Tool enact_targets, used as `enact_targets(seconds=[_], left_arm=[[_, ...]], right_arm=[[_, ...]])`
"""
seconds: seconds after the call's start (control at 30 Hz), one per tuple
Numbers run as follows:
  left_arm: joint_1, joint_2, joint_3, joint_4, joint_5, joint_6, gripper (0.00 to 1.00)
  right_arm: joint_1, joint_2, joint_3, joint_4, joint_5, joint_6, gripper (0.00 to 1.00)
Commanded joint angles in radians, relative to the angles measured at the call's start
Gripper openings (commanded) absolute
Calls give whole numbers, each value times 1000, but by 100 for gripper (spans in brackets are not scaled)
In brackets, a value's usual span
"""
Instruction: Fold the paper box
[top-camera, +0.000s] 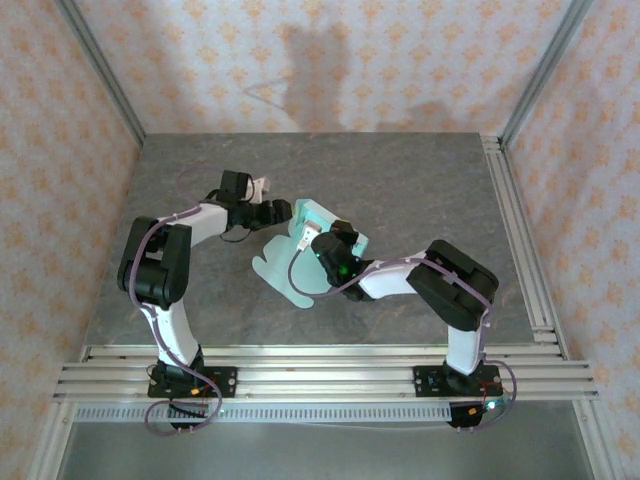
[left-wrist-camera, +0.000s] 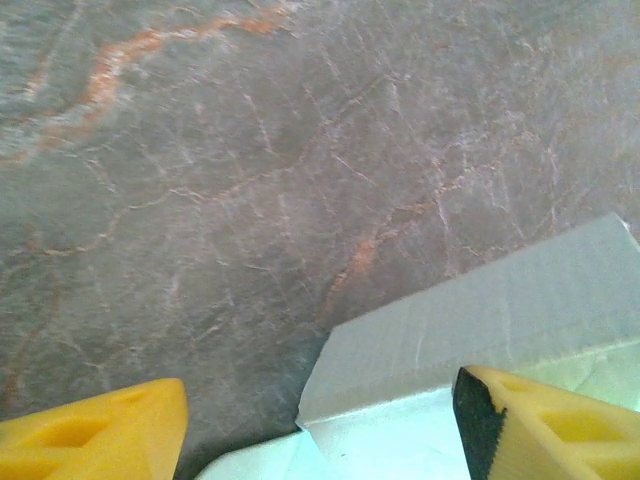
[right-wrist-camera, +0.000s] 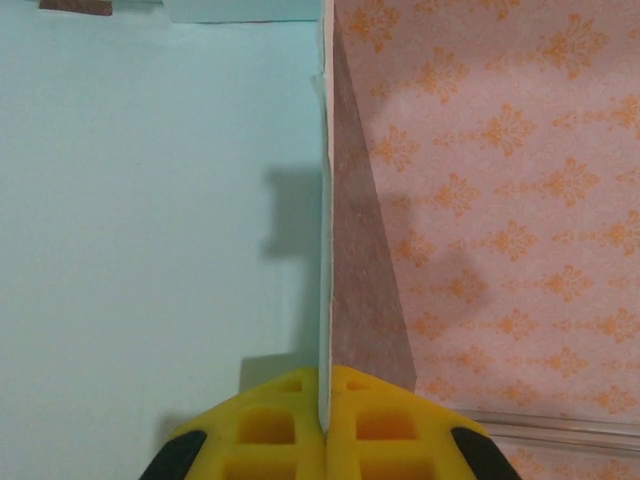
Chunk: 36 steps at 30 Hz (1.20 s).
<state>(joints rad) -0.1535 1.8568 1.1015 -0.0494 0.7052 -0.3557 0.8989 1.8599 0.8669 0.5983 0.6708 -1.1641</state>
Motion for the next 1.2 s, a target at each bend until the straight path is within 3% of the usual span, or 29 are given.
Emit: enact_targets(seconds=[0.0,0.87,1.17], left_arm=[[-17,-48,-26,68,-12,28,72],[-30,-111,-69,37,-77,148,73],[-30,-126,-84,9,-84,179,72]], right_arm=[[-2,-21,30,-46,-37,10,0],[-44,-92,149,-429,-226,200,0],[-55,-90,187,-489,-249,223,0]])
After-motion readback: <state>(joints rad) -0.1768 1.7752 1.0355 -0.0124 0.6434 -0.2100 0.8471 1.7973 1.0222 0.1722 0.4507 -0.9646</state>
